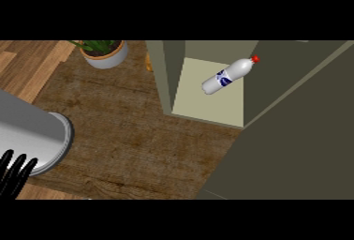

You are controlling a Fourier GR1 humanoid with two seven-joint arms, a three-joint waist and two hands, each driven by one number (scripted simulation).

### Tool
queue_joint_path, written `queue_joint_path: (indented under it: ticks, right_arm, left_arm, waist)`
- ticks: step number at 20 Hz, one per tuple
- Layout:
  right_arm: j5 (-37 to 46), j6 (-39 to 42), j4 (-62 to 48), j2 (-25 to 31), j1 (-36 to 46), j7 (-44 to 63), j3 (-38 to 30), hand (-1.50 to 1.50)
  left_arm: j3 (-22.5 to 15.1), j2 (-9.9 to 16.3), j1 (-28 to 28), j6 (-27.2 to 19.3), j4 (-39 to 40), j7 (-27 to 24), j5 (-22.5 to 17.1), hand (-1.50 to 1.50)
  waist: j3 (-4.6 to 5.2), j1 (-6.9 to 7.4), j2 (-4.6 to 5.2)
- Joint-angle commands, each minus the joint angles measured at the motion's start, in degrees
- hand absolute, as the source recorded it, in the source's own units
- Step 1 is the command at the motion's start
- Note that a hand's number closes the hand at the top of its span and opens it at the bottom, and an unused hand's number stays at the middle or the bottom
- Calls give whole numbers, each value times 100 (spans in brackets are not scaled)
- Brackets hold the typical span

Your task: Pick up the bottled water, place it into the cabinet and close the cabinet

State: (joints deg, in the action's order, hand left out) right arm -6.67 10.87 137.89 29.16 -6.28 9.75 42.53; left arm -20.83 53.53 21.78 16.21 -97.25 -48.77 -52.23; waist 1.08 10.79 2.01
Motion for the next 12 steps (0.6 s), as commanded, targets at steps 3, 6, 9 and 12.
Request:
queue_joint_path:
  ticks: [3, 6, 9, 12]
  right_arm:
    - [-586, -504, -771, -1091, 600, 712, -9, 150]
    - [-944, -524, -1200, -1430, 789, 781, -147, 150]
    - [-1445, -496, -1519, -1689, 1056, 927, -422, 150]
    - [-2110, -274, -2079, -1871, 1541, 1084, -738, 150]
  left_arm:
    - [111, 18, -44, 183, 47, -55, -101, -150]
    - [238, 103, -86, 198, 13, -3, -199, -150]
    - [276, 161, 73, 375, 66, -44, -248, -150]
    - [333, 109, 48, 288, 106, -26, -263, -150]
  waist:
    - [-18, -18, 65]
    - [-40, -19, 81]
    - [-49, 8, 43]
    - [-60, -26, 37]
